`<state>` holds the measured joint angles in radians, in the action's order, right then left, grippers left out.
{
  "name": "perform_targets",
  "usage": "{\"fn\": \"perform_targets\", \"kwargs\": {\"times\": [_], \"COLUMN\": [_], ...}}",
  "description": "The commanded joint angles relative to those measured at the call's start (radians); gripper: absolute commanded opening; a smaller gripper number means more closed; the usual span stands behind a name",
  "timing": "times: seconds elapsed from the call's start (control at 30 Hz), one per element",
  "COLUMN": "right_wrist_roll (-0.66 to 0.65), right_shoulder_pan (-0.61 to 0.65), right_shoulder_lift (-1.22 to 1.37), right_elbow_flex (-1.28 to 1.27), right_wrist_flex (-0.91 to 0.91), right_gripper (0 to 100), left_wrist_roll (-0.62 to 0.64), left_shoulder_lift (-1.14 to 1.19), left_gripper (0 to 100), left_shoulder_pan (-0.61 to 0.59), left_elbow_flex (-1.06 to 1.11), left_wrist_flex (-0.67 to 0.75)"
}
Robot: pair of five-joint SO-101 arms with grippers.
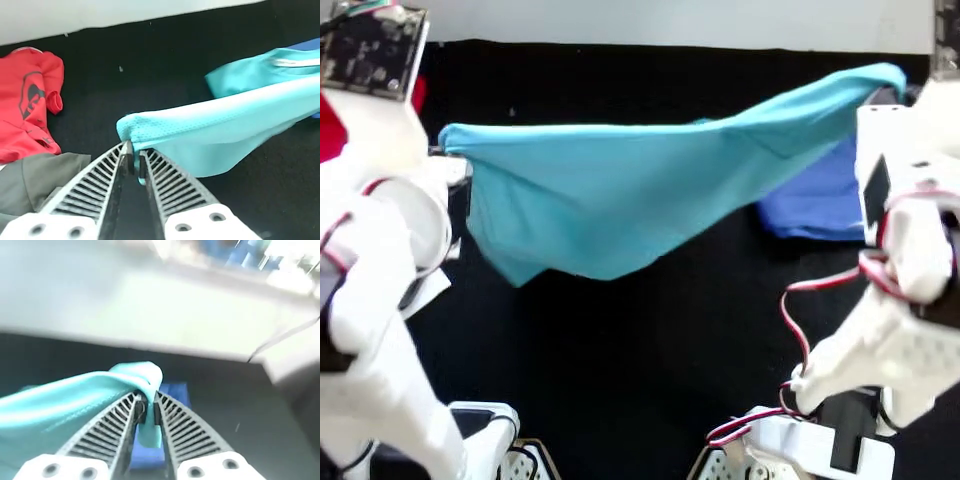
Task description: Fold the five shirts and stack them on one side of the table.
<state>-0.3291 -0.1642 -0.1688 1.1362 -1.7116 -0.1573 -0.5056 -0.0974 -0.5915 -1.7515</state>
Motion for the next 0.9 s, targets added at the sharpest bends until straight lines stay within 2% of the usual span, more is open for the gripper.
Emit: {"fn": "perform_targets", "kwargs": {"times": [0.0,0.23,0.33,0.63,0.87], "right_wrist_roll": [0.006,0.006,0.006,0.009,0.012], "right_shoulder_pan": [-0.015,-0.015,-0.015,-0.013,-0.012], "right_shoulder_lift": [-0.002,-0.038,-0.101,-0.252,-0.259], "right_elbow_flex": [0.099,0.107,0.107,0.099,0.097], "right_wrist_flex": [0.044,0.062,0.061,0.059,0.059], "right_gripper": [0.5,0.5,0.5,0.5,0.5], "left_wrist_roll": [-0.005,-0.008,-0.006,-0.008,-0.008], "left_shoulder_lift": [-0.021,-0.001,-0.012,-0.193,-0.225], "left_gripper": [1,1,1,1,1], "left_shoulder_pan": [0.005,0.004,-0.007,-0.180,-0.186], "left_elbow_flex": [-0.025,0.090,0.038,-0.076,-0.070], "left_wrist_flex": [-0.003,-0.002,-0.005,-0.002,-0.003]}}
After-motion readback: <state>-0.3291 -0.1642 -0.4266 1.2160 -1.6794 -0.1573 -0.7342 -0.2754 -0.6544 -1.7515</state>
